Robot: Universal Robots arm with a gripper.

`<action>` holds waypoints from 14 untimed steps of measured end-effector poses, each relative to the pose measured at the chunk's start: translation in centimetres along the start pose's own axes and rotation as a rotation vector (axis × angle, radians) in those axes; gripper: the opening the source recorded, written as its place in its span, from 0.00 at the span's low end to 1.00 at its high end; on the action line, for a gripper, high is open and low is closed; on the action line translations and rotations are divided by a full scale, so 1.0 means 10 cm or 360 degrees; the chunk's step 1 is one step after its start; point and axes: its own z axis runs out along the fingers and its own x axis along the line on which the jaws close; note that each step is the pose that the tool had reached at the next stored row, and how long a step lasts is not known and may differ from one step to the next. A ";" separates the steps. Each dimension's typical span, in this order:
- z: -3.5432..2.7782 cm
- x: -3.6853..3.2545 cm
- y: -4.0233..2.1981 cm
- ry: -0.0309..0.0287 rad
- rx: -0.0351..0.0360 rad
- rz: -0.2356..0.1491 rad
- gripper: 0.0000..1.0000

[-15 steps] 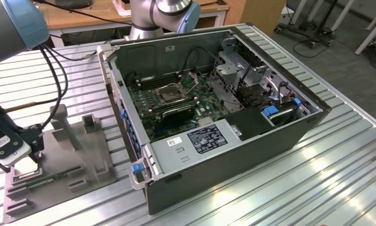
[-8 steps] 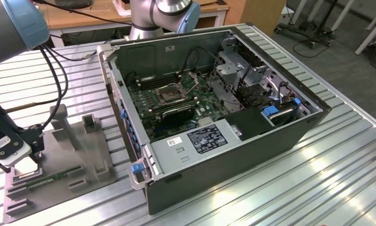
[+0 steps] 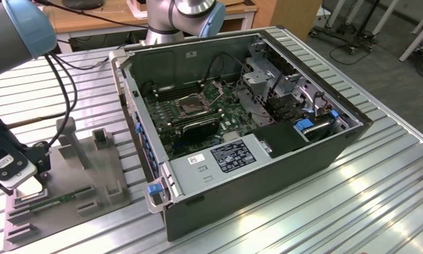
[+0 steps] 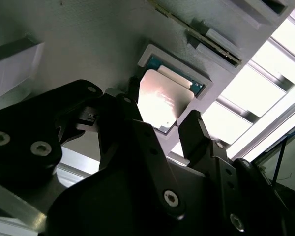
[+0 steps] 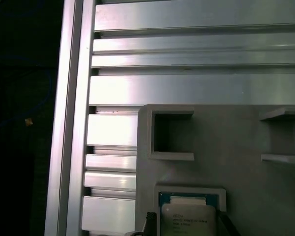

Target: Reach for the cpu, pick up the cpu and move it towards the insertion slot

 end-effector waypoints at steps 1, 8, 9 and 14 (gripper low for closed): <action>0.007 0.000 0.000 0.00001 0.0000 0.0000 0.59; 0.048 0.001 -0.002 0.00004 0.0000 0.0000 0.59; 0.052 0.001 -0.002 0.00003 0.0000 0.0000 0.59; 0.057 0.001 -0.003 0.00002 0.0000 0.0000 0.59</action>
